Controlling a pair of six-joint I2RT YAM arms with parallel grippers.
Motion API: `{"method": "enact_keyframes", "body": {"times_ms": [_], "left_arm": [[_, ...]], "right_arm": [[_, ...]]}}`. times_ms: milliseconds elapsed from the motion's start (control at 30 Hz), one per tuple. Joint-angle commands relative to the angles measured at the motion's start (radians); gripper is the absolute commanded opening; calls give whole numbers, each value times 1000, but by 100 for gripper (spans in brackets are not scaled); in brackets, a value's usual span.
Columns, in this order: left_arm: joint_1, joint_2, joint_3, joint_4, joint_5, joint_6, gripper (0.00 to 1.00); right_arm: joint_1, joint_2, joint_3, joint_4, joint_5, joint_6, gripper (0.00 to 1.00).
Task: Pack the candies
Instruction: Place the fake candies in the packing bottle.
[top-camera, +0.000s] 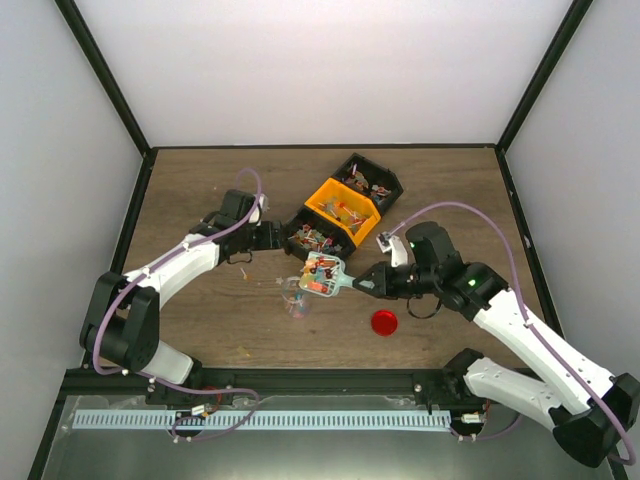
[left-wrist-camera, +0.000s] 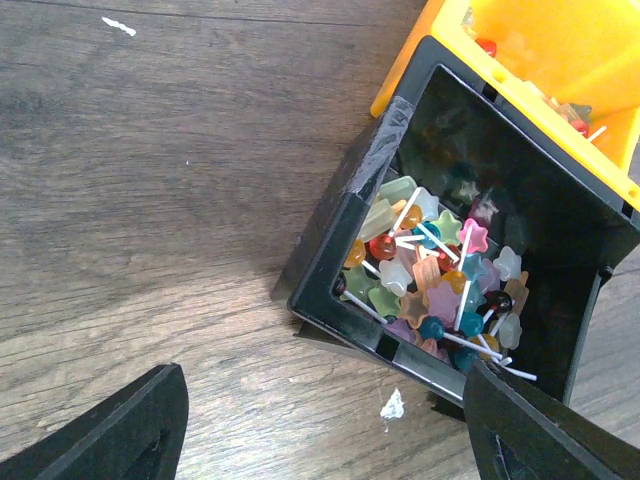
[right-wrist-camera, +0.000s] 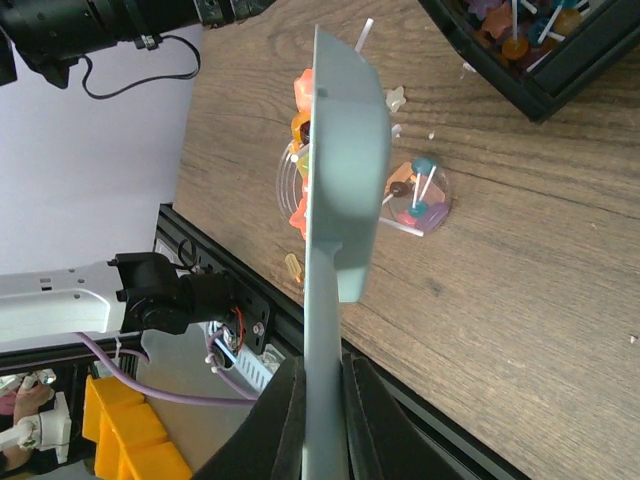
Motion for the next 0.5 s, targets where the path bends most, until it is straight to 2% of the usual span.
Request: {"method": "enact_keyframes", "body": {"times_ms": [0, 467], "left_arm": [[8, -11, -11, 26, 5, 17, 77], [22, -12, -21, 29, 10, 26, 77]], "right_arm": [[23, -5, 67, 3, 53, -10, 1], [108, 5, 102, -3, 157, -22, 1]]}}
